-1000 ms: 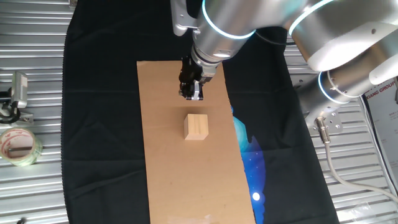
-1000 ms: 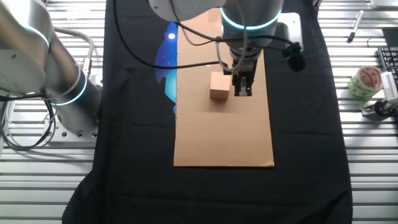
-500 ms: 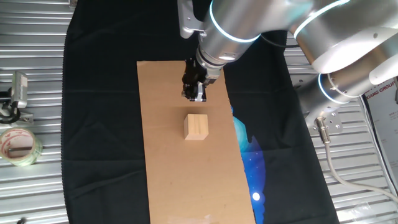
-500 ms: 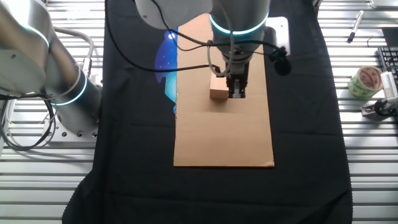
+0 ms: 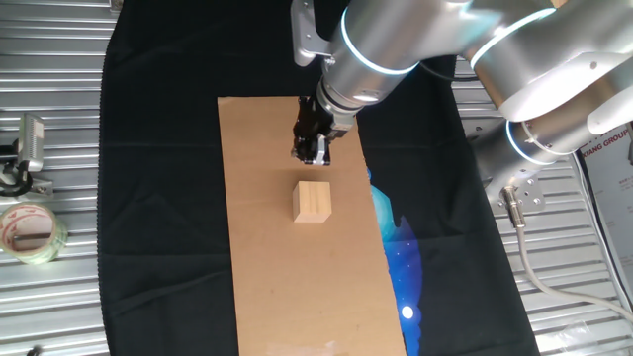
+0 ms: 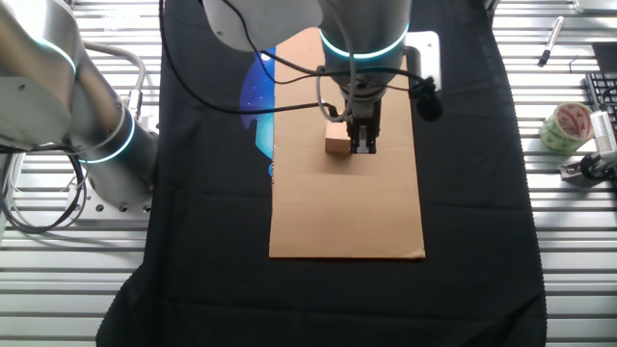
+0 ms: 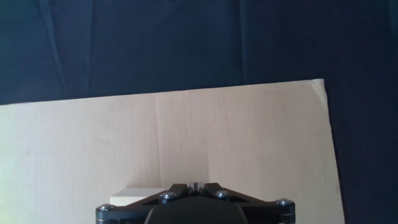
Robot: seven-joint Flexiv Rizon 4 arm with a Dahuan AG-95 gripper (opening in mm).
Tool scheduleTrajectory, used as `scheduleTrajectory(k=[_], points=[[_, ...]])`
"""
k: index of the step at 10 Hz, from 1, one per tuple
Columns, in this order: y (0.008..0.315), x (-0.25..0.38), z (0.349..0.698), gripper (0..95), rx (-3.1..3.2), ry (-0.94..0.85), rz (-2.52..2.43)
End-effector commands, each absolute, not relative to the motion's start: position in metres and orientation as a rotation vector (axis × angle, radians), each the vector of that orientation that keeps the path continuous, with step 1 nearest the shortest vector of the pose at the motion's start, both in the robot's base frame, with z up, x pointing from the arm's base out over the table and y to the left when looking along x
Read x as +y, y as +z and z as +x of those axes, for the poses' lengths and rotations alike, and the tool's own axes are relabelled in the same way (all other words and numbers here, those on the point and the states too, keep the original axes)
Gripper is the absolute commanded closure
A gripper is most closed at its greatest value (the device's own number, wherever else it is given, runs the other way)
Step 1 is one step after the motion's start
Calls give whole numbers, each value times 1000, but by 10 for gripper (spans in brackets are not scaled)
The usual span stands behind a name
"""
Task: Use the gripper to push the small block from left to right
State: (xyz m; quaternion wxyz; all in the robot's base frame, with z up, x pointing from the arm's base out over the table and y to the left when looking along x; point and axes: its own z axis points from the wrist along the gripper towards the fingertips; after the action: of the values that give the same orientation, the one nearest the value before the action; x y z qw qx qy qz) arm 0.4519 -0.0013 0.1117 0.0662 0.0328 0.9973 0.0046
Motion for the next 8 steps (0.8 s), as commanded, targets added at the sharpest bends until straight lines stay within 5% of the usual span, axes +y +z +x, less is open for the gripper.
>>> scheduleTrajectory(k=[1, 8], points=[[109, -1, 451, 950, 3007, 13, 107], [94, 1, 446, 950, 2985, 13, 109]])
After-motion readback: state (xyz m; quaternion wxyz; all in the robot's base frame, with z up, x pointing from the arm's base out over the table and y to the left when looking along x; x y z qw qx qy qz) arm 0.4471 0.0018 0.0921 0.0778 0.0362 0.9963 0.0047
